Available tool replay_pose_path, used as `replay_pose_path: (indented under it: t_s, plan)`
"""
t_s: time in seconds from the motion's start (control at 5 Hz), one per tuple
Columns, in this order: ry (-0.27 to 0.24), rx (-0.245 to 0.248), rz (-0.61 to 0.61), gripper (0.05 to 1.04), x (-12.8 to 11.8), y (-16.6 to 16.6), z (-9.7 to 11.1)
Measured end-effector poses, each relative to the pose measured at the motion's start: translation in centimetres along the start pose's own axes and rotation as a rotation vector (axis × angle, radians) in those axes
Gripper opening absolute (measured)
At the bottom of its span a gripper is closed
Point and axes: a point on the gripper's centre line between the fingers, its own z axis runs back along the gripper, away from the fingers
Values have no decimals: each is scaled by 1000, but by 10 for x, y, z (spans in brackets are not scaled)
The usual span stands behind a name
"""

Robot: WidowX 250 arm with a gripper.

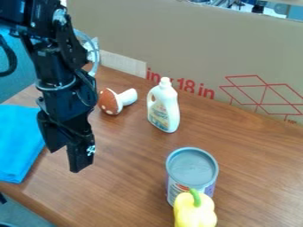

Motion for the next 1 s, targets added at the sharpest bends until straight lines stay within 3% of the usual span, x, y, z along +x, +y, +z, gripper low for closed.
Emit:
replay_pose_path:
  t_s: [0.2,0.6,0.8,1.0]
  plan:
    - [13,-6,2,1001,-1,-1,-3]
    - [-93,53,-57,1001,34,-49,23]
    - [-141,18,-80,1001,53,-72,28]
    - [-165,-59,-113,1001,71,-88,24]
